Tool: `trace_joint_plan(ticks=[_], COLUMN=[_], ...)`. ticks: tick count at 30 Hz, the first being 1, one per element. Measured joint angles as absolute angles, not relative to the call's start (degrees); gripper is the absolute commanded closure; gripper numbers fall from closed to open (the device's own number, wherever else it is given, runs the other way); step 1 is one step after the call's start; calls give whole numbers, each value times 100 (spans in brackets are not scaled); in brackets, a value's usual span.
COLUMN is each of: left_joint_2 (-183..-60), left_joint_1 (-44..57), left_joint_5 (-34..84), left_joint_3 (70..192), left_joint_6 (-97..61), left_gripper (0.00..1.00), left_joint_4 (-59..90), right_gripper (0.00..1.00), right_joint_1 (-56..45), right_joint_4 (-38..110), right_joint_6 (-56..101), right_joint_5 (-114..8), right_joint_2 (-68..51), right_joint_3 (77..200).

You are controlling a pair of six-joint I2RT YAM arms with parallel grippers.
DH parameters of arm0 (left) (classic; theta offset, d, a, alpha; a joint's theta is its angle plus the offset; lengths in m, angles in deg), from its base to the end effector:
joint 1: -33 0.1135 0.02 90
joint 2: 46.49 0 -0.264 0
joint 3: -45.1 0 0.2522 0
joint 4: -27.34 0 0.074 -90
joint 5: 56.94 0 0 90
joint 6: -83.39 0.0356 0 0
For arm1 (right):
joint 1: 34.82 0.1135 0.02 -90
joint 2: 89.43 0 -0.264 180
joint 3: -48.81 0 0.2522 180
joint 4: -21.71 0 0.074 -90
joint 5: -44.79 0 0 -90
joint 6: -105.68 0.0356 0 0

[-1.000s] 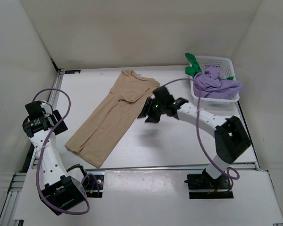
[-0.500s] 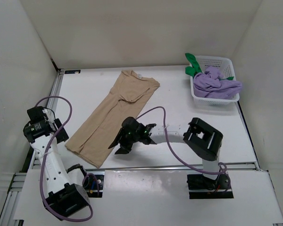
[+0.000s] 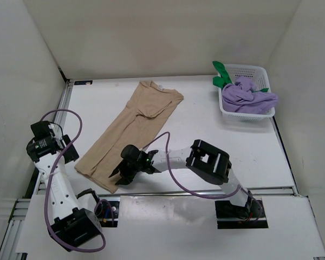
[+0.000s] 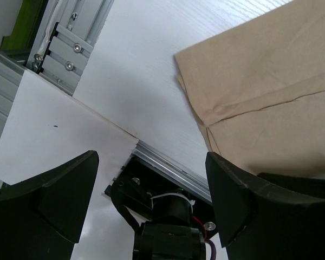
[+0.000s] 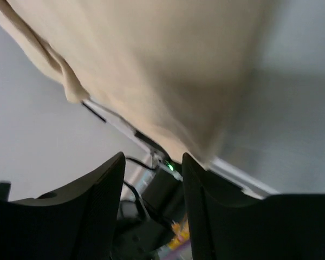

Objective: Fold and stack the t-shirts
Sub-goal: Rotate the tshirt 90 degrees

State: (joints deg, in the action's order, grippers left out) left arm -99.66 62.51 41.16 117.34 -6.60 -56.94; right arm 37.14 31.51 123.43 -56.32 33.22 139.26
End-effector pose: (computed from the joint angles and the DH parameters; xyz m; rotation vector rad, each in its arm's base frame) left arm 0.1245 0.0762 0.3080 -0.7385 2.6378 0.3409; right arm 0.1349 0.4365 0.1285 -0.7204 -2.6127 -1.2062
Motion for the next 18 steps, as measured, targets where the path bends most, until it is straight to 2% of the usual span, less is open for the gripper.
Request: trace_joint_plan(ticks=[4, 5, 7, 12, 18], left_joint_2=[-10038, -10040, -10040, -10038, -10049], left_joint_1=[6251, 6251, 6251, 6251, 6251], left_joint_5=[4063, 4052, 4046, 4028, 3783], left_joint_3=[11734, 11734, 11736, 11738, 11740], left_joint_6=[-660, -660, -660, -658, -660], left_gripper=[9, 9, 9, 9, 9], left_joint_4=[-5582, -5550, -5493, -5401, -5320], right_gripper=[76, 91, 100, 100, 100], right_joint_1=[3662, 3653, 3647, 3596, 3227], right_joint_4=[3846, 3942, 4101, 4036, 4156], right_joint_6=[12266, 12242, 12216, 12102, 11674], right_joint_5=[-5573, -5563, -5578, -5608, -5482], right_joint_2=[3696, 3744, 3784, 3659, 2389], right_joint_3=[14686, 14776, 14863, 14632, 12754])
